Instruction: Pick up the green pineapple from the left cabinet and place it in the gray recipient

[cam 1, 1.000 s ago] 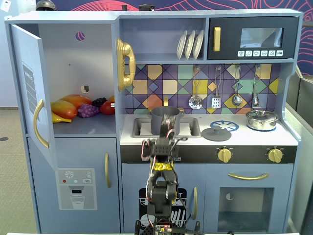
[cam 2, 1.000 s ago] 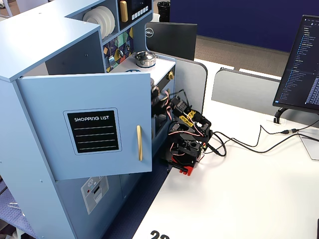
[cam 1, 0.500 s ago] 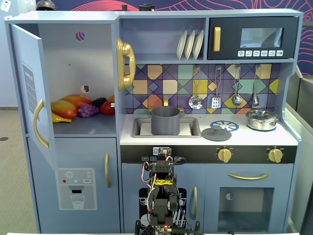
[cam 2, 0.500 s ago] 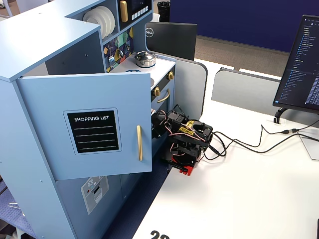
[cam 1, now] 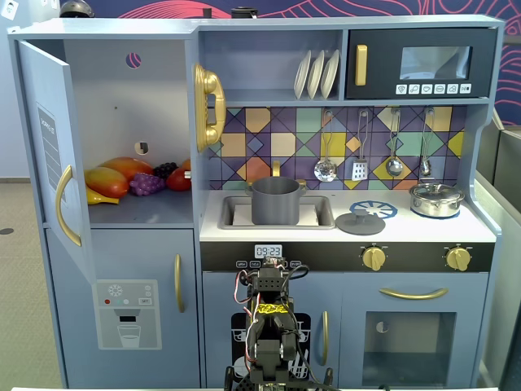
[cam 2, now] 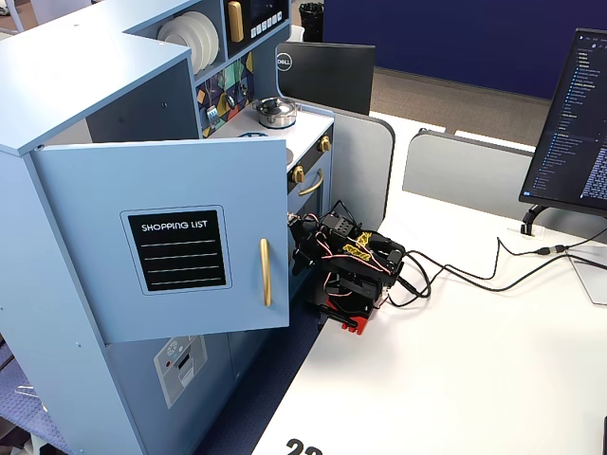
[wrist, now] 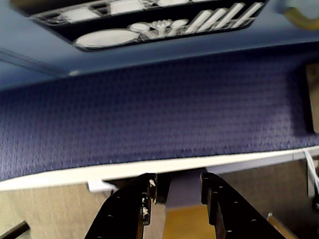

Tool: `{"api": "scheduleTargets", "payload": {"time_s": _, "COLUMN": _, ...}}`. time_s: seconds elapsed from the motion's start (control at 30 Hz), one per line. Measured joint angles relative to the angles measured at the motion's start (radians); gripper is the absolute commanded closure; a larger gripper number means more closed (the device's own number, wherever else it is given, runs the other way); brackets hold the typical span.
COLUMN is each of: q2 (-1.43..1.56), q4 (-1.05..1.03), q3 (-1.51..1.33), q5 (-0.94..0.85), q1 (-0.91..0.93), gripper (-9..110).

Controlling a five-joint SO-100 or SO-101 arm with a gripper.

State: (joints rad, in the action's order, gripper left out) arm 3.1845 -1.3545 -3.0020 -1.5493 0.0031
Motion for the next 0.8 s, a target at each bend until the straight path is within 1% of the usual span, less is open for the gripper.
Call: {"api": "scheduleTargets", "payload": {"time_s": 0.8, "q2": 0.0, "q4": 0.0, "q3": 0.0, "q5": 0.0, "q1": 0.009, "gripper": 96}}
